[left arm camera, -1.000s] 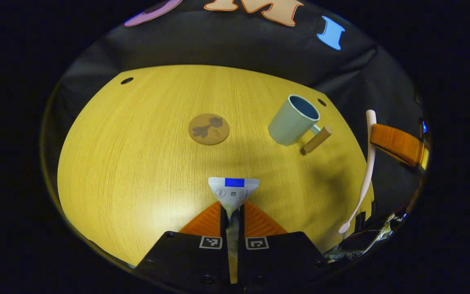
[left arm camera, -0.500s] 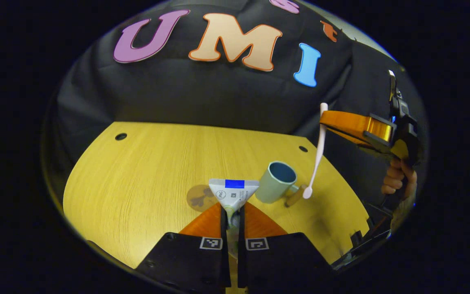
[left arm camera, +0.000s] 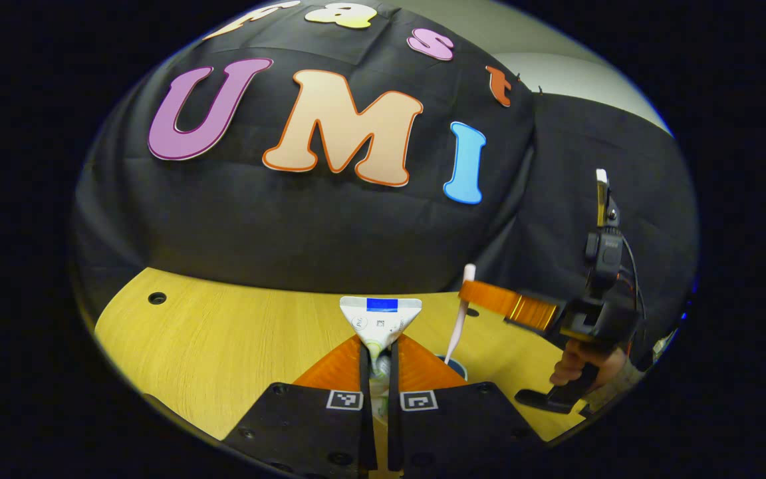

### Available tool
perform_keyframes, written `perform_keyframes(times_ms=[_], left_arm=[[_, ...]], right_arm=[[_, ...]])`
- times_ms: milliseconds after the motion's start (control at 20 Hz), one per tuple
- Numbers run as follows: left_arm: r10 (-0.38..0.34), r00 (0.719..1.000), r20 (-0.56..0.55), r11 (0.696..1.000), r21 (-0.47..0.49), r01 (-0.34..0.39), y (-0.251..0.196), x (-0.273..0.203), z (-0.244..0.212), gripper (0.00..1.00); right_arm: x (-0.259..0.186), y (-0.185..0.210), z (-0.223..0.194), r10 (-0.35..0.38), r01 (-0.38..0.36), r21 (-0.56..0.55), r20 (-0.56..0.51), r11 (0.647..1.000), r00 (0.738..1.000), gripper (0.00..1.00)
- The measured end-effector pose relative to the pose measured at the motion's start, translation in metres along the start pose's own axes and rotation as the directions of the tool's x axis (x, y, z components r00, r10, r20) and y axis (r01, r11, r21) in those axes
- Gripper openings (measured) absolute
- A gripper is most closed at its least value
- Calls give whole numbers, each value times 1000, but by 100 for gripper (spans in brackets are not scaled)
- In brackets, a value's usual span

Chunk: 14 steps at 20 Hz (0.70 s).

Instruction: Put the toothbrush and toothpaste on the desktop into the cup, then pick up the cup and place it on the coaster on the desktop.

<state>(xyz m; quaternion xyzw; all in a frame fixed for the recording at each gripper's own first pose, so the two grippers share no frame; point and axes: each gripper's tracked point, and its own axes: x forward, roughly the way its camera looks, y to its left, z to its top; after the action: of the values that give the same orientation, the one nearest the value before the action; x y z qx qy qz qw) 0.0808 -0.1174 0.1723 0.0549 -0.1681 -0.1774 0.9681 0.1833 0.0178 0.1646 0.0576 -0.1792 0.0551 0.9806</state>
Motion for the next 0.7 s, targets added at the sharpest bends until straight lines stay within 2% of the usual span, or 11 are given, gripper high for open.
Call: perform_keyframes(times_ms=[200,300,350,400,450,500,650,700], left_arm=[[-51,997,62,999,5,51,-34,16,39,5],[-82,992,91,997,10,82,-55,26,49,6],[-94,991,100,996,10,94,-67,31,55,5],[-110,989,104,994,10,109,-77,38,58,6],[-122,987,105,992,8,122,-84,48,54,5],[-131,986,103,991,5,131,-85,57,50,5],[-154,982,108,987,-31,158,-81,88,25,6],[-158,981,115,985,-47,165,-79,97,18,6]], right_arm=[[3,-3,-25,-13,13,6,-48,1000,999,12],[-5,-5,-25,-20,21,24,-52,999,998,27],[-7,-9,-24,-26,27,27,-55,999,998,42],[-13,-14,-22,-35,36,25,-56,999,998,46],[-18,-23,-18,-60,60,15,-42,998,997,82],[-25,-32,-10,-85,85,7,-26,996,996,98],[-49,-64,4,-167,167,-15,13,986,986,98],[-58,-73,7,-190,190,-15,18,982,982,94]])
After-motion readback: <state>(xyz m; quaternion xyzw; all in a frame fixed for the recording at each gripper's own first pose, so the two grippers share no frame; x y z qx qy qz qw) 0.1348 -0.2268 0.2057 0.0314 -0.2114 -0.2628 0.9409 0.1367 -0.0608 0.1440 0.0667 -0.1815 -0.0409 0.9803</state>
